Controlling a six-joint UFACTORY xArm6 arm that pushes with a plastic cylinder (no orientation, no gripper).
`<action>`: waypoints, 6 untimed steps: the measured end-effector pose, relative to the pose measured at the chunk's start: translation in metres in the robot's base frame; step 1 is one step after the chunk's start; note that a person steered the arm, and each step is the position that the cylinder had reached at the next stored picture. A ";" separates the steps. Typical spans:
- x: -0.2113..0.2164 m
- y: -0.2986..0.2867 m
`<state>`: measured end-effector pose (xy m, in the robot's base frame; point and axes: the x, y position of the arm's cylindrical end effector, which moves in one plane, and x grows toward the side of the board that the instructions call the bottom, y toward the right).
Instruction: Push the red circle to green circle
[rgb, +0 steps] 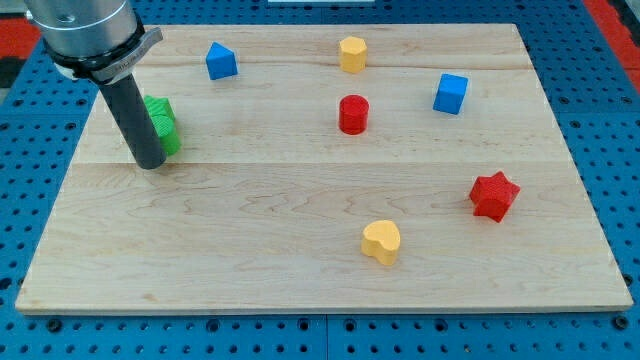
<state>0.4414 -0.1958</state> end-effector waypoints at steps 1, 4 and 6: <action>0.024 0.013; -0.002 0.251; -0.063 0.254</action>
<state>0.3780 0.0579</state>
